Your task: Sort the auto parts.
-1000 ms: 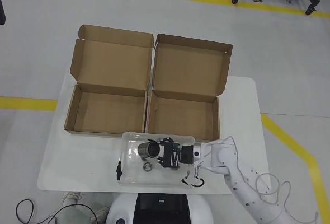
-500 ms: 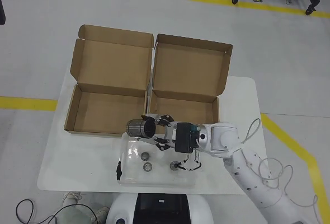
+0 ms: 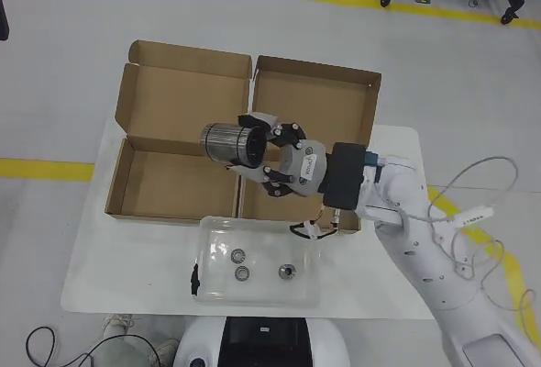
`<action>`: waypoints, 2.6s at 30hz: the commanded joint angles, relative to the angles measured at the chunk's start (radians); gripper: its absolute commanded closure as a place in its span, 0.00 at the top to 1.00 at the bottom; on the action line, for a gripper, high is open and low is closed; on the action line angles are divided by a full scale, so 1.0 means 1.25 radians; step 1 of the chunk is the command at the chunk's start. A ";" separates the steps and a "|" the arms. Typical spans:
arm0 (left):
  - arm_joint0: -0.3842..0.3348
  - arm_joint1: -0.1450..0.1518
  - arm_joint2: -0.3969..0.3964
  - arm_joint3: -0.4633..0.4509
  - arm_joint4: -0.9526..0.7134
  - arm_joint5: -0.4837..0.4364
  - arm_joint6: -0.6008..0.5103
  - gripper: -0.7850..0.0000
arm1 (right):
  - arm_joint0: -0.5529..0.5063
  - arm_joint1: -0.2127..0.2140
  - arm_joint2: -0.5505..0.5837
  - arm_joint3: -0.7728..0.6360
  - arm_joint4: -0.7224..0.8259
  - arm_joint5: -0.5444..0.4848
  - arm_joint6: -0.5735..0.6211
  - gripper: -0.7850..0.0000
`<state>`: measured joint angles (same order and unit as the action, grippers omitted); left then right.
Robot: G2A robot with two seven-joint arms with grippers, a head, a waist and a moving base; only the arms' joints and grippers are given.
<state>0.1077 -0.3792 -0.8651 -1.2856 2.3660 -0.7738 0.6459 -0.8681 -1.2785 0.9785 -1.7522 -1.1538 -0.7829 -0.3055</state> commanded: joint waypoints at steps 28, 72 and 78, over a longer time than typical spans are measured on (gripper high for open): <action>0.000 0.000 0.000 0.000 0.000 0.000 0.000 1.00 | -0.053 0.004 0.058 0.003 -0.134 0.050 0.035 0.00; 0.000 0.000 0.000 0.000 0.000 0.000 0.000 1.00 | 0.148 -0.027 -0.147 0.426 0.029 -0.111 0.598 0.00; 0.000 0.000 0.000 0.000 0.000 0.000 0.000 1.00 | 0.176 -0.046 -0.190 0.508 0.036 -0.112 0.587 0.00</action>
<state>0.1076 -0.3792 -0.8651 -1.2856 2.3660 -0.7738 0.6459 -0.6543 -1.3316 0.7497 -1.1381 -1.1126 -0.9192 0.4319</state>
